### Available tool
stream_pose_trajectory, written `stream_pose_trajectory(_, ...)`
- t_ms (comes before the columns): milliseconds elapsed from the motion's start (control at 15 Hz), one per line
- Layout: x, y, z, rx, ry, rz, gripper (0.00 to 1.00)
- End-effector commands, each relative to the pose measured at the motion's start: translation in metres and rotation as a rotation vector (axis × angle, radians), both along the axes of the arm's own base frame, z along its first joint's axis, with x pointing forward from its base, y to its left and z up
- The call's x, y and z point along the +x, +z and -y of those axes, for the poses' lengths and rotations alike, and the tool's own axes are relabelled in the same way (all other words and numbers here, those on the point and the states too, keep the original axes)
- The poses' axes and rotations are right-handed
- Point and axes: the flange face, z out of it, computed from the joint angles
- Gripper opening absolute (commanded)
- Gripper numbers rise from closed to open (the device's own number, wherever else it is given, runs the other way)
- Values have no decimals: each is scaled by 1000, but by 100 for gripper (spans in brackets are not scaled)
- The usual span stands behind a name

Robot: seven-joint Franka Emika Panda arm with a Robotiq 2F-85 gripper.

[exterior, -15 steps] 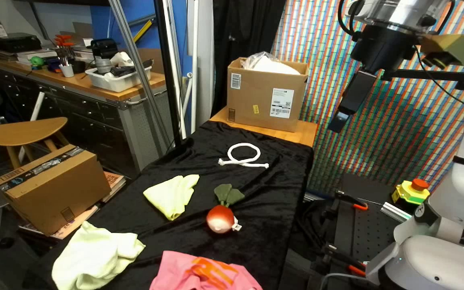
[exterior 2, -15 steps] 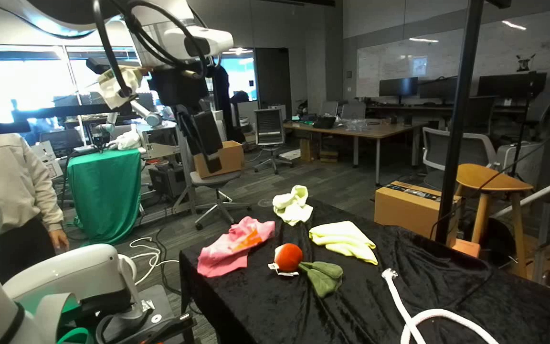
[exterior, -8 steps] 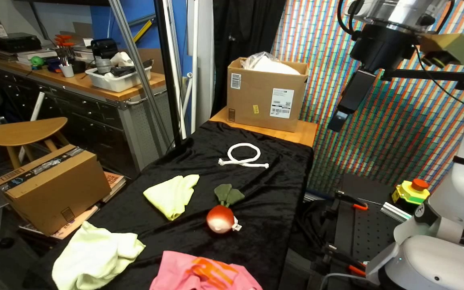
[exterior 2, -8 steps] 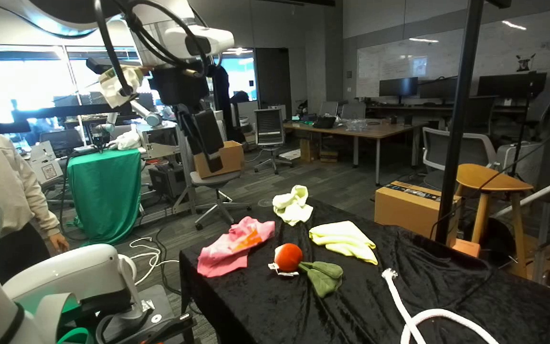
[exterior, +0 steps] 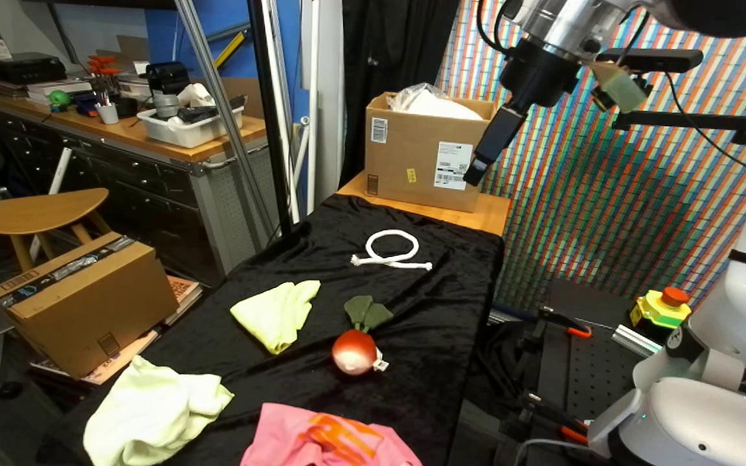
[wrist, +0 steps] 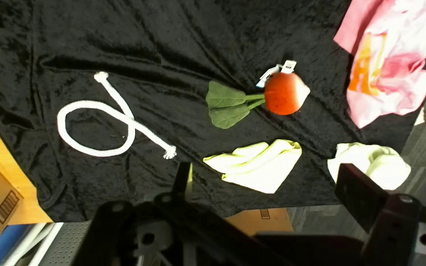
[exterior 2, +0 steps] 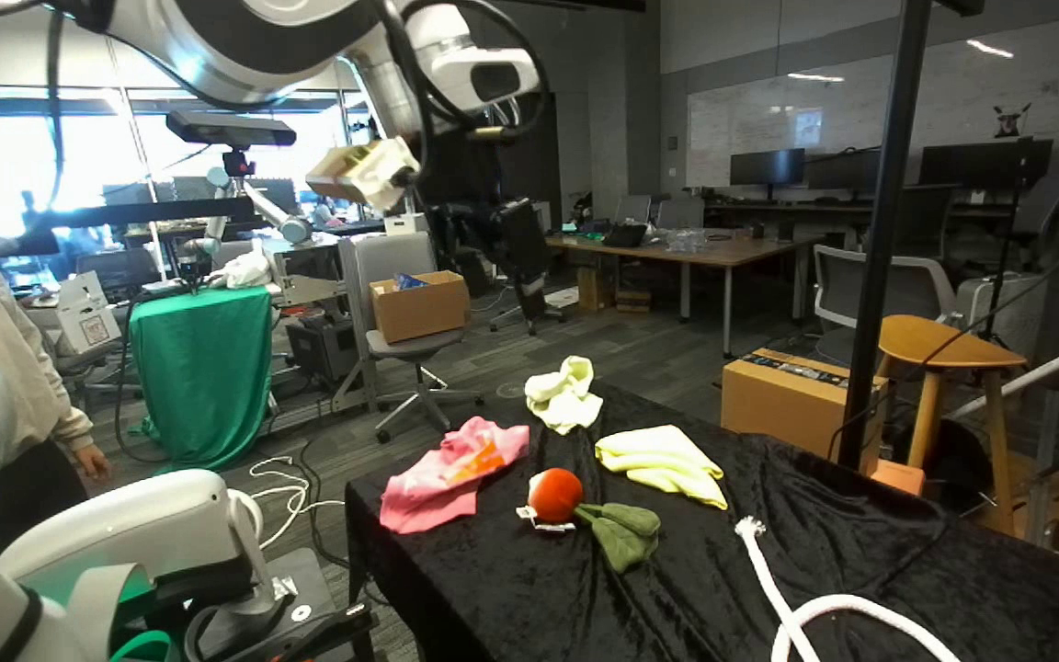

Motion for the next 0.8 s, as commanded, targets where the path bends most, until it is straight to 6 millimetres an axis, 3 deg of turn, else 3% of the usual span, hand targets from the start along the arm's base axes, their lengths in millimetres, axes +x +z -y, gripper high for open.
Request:
stream_pose_trajectory(0, 60, -23, 8, -82, 79, 12, 100)
stream_pose_trajectory(467, 144, -129, 26, -226, 316, -39, 100)
stream_pose_trajectory(733, 188, -174, 43, -266, 344, -42, 100)
